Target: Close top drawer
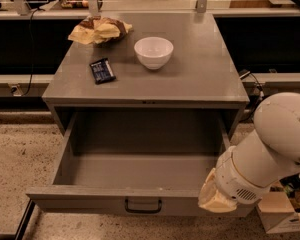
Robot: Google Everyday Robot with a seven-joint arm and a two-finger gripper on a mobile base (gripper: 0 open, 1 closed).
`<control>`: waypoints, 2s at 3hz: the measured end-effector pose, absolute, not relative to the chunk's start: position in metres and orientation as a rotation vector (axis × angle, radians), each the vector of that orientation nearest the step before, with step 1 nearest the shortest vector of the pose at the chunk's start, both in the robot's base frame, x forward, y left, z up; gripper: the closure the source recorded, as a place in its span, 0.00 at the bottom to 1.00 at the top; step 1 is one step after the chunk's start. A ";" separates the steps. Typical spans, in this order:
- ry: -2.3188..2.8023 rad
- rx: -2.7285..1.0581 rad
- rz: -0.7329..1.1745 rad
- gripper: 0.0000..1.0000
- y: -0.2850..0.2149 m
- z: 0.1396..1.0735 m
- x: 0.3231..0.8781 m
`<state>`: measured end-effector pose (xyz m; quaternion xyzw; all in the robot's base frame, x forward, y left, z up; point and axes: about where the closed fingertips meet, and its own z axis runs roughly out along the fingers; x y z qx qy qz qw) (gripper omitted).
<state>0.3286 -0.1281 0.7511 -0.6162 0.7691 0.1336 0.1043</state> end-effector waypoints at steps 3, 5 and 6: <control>2.205 -1.822 0.278 1.00 -0.133 0.663 0.300; 2.066 -1.824 0.333 1.00 -0.125 0.640 0.313; 2.040 -1.850 0.286 1.00 -0.116 0.638 0.326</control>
Offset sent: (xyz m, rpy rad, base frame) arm -0.0392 -0.0031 -0.1109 -0.0789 -0.1189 0.0245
